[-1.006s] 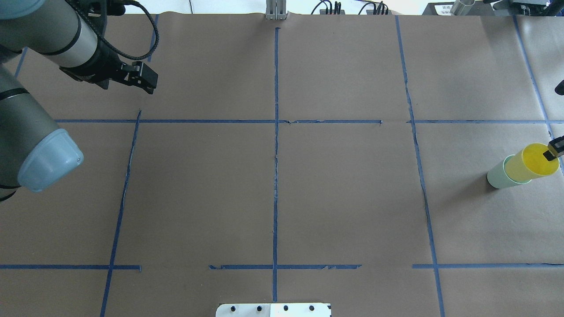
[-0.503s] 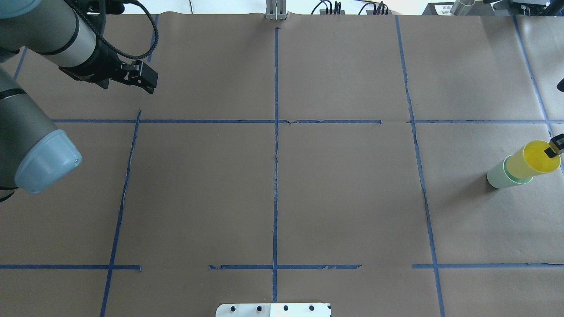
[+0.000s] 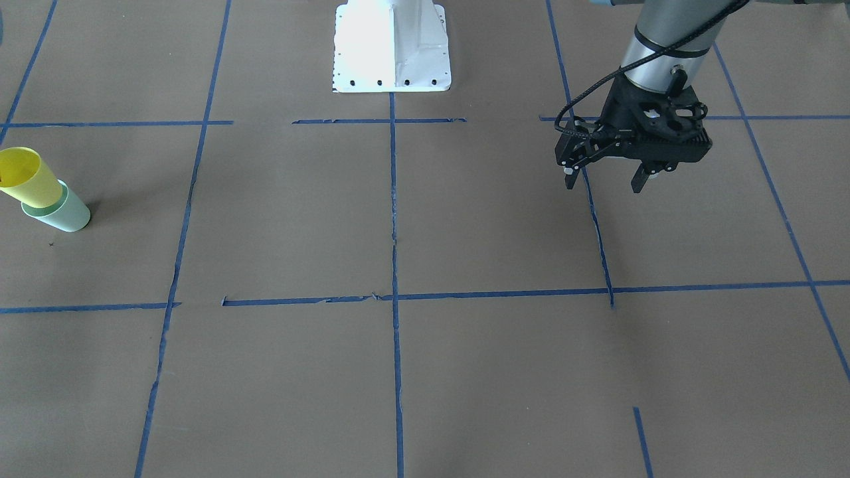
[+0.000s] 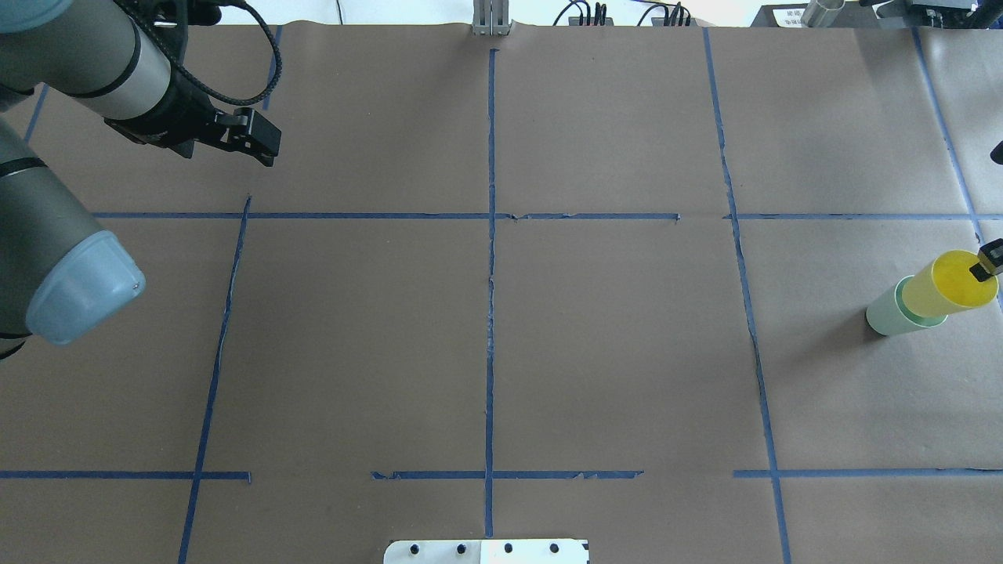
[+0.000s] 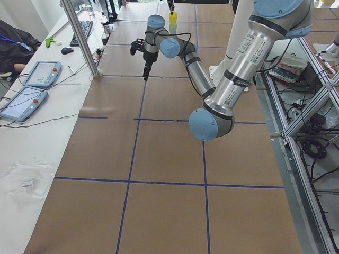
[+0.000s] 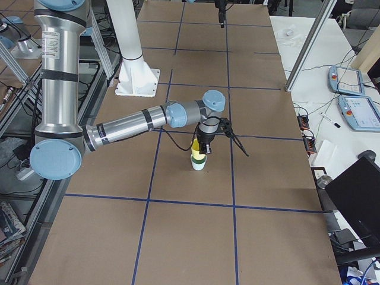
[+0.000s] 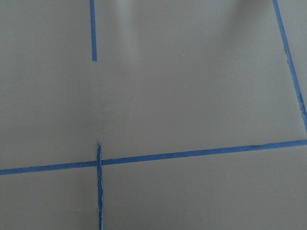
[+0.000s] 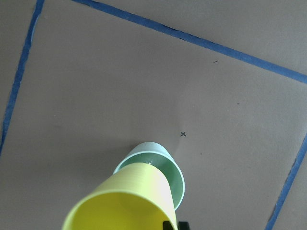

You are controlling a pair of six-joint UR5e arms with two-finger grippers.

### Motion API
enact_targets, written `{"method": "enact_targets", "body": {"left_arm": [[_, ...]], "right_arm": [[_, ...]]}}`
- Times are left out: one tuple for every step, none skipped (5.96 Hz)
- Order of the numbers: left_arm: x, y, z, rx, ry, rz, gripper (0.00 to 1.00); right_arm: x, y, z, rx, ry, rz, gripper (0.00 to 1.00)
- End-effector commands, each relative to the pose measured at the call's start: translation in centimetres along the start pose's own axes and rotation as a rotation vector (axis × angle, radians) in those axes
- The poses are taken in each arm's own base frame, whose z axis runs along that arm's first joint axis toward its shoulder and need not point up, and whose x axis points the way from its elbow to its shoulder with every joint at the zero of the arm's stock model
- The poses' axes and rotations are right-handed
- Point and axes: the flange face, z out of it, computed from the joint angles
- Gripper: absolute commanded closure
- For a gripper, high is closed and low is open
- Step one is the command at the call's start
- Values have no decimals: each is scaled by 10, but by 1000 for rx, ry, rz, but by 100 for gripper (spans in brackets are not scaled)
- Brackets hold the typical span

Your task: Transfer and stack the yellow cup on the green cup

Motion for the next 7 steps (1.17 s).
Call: {"method": "enact_targets", "body": {"left_arm": [[0, 0, 0, 1, 1, 1, 0], [0, 0, 0, 1, 1, 1, 0], [0, 0, 0, 1, 1, 1, 0], [0, 0, 0, 1, 1, 2, 0], [0, 0, 0, 1, 1, 2, 0], [0, 0, 0, 0, 2, 2, 0], [0, 0, 0, 0, 2, 4, 0]], "right_arm": [[0, -1, 0, 0, 0, 1, 100], [1, -1, 1, -1, 0, 1, 100], [1, -1, 1, -1, 0, 1, 100], [-1, -4, -1, 3, 0, -3, 81], [0, -4, -3, 8, -1, 12, 1], [1, -4, -3, 7, 1, 14, 0], [3, -3, -6, 14, 0, 16, 0]]}}
